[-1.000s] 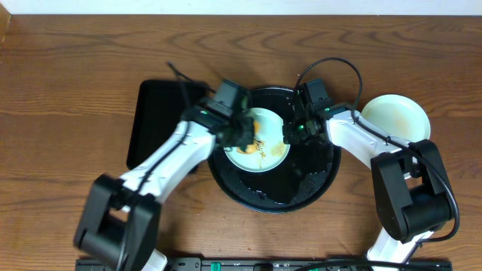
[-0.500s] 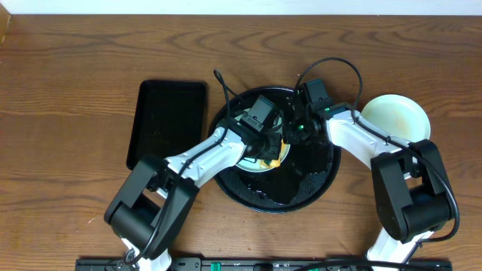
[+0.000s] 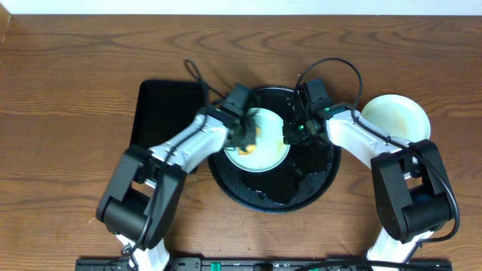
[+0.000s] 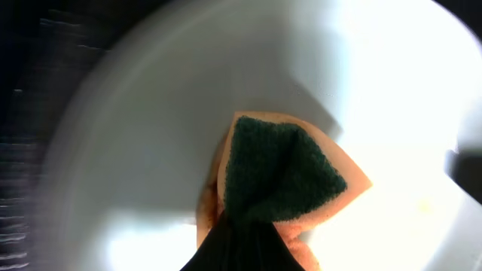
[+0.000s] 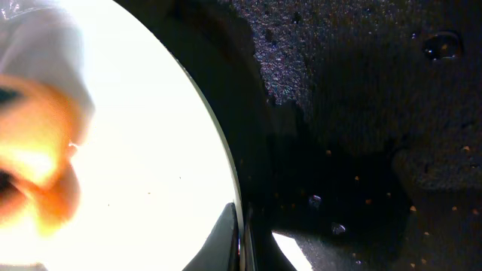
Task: Clean dirty plates on tray and stack at the side
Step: 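Scrub the remaining light-blue plate with the sponge in the left gripper, then lift the light-blue plate with the right gripper toward the stack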
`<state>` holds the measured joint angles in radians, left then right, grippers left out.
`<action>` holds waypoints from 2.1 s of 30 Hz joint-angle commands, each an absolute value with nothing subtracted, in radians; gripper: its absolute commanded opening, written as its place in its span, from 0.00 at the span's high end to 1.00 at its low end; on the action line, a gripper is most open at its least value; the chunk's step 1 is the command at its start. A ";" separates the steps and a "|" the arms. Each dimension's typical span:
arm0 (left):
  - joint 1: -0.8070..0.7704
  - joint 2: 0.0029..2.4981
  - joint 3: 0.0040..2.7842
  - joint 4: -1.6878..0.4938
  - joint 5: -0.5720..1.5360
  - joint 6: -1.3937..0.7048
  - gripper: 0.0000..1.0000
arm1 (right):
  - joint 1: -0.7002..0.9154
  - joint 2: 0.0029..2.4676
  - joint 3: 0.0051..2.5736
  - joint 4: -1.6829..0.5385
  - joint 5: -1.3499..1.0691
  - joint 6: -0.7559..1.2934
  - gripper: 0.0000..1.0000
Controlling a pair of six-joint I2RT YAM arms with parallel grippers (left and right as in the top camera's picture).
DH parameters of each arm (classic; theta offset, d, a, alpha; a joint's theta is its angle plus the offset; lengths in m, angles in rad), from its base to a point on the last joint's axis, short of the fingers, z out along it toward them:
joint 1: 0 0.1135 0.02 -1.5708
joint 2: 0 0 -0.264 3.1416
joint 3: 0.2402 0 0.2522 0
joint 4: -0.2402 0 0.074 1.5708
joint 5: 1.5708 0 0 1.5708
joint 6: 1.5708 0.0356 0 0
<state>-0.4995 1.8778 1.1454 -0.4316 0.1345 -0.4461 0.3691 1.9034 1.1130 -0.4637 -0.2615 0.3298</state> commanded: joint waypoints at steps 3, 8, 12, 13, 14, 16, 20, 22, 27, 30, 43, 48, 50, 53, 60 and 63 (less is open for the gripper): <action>-0.432 1.914 1.136 -0.493 0.232 -0.487 0.92 | 0.374 1.915 1.103 -0.487 -0.213 0.336 0.99; -0.501 1.914 1.136 -0.488 0.405 -0.475 0.92 | 0.374 1.915 1.103 -0.490 -0.213 0.336 0.99; -0.591 1.914 1.136 -0.473 0.395 -0.441 0.92 | 0.374 1.915 1.103 -0.490 -0.213 0.336 0.99; -0.607 1.914 1.136 -0.468 0.379 -0.442 0.93 | 0.374 1.915 1.103 -0.491 -0.213 0.336 0.99; -0.621 1.914 1.136 -0.464 0.356 -0.442 0.92 | 0.374 1.915 1.103 -0.491 -0.213 0.336 0.99; -0.638 1.914 1.136 -0.459 0.295 -0.442 0.92 | 0.374 1.915 1.103 -0.492 -0.213 0.336 0.99; -0.614 1.914 1.136 -0.458 0.196 -0.442 0.92 | 0.374 1.915 1.103 -0.496 -0.213 0.336 0.99; -0.558 1.914 1.136 -0.455 0.113 -0.442 0.92 | 0.374 1.915 1.103 -0.500 -0.213 0.336 0.99; -0.430 1.914 1.136 -0.456 0.028 -0.442 0.92 | 0.374 1.915 1.103 -0.505 -0.213 0.336 0.99; -0.368 1.914 1.136 -0.456 0.013 -0.442 0.92 | 0.374 1.915 1.103 -0.508 -0.213 0.336 0.99; -0.313 1.755 1.139 -0.480 0.287 -0.400 0.92 | 0.373 1.915 1.103 -0.517 -0.179 0.336 0.99; -0.295 1.636 1.139 -0.522 0.194 -0.397 0.92 | 0.372 1.910 1.103 -0.520 -0.088 0.345 0.99; -0.281 1.607 1.139 -0.552 0.152 -0.396 0.92 | 0.371 1.897 1.103 -0.525 -0.046 0.344 0.99; -0.252 1.585 1.139 -0.601 0.123 -0.396 0.92 | 0.370 1.856 1.103 -0.534 0.006 0.344 0.99; -0.147 1.582 1.139 -0.673 0.118 -0.397 0.92 | 0.370 1.691 1.103 -0.559 0.132 0.290 0.99; -0.112 1.582 1.139 -0.681 0.118 -0.397 0.92 | 0.370 1.636 1.103 -0.569 0.159 0.252 0.99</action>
<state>-0.1486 1.5913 1.1408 -0.6731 0.1383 -0.4103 0.3744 1.7107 1.1038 -0.5617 0.0608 0.3088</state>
